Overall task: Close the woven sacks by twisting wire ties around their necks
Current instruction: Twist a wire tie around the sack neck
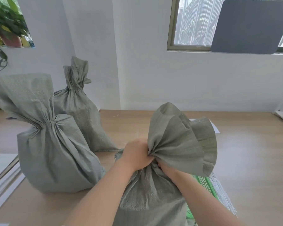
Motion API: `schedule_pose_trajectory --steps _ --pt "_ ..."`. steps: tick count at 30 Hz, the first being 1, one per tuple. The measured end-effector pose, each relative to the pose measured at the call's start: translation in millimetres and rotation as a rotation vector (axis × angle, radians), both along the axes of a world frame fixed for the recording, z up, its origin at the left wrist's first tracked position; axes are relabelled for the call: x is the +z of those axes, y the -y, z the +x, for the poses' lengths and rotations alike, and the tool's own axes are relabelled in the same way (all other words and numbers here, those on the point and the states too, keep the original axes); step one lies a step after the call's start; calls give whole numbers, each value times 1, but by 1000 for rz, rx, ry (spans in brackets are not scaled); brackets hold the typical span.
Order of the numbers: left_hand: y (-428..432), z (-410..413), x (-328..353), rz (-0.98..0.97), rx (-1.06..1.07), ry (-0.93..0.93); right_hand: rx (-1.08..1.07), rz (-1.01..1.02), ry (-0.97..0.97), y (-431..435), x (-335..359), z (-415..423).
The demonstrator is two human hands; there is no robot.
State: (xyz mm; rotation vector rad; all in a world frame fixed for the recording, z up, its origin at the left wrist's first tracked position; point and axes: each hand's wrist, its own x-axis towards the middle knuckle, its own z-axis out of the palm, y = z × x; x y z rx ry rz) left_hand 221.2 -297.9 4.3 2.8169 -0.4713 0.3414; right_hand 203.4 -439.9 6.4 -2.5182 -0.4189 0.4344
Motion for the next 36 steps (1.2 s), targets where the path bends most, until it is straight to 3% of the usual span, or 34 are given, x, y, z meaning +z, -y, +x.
schedule_pose_trajectory --steps 3,7,10,15,17,21,29,33,36 --pt "1 0 16 88 46 -193 -170 234 -104 0 3 1" --pt "11 2 32 190 154 -356 -345 203 191 -2 -14 8" --pt "13 9 41 81 199 -531 -336 269 287 -4 -15 8" --pt "18 18 55 88 234 -635 -296 242 295 -2 -11 4" --pt "19 20 60 37 221 -693 -270 276 307 0 -13 4" --pt "13 22 52 -323 276 -833 -218 398 296 8 -15 7" --pt "4 6 7 -798 333 -744 -241 561 160 26 -17 7" --pt "7 -3 -4 -885 407 -674 -237 642 160 30 -20 0" --pt "7 -6 -4 -907 487 -644 -119 639 198 28 -20 -8"
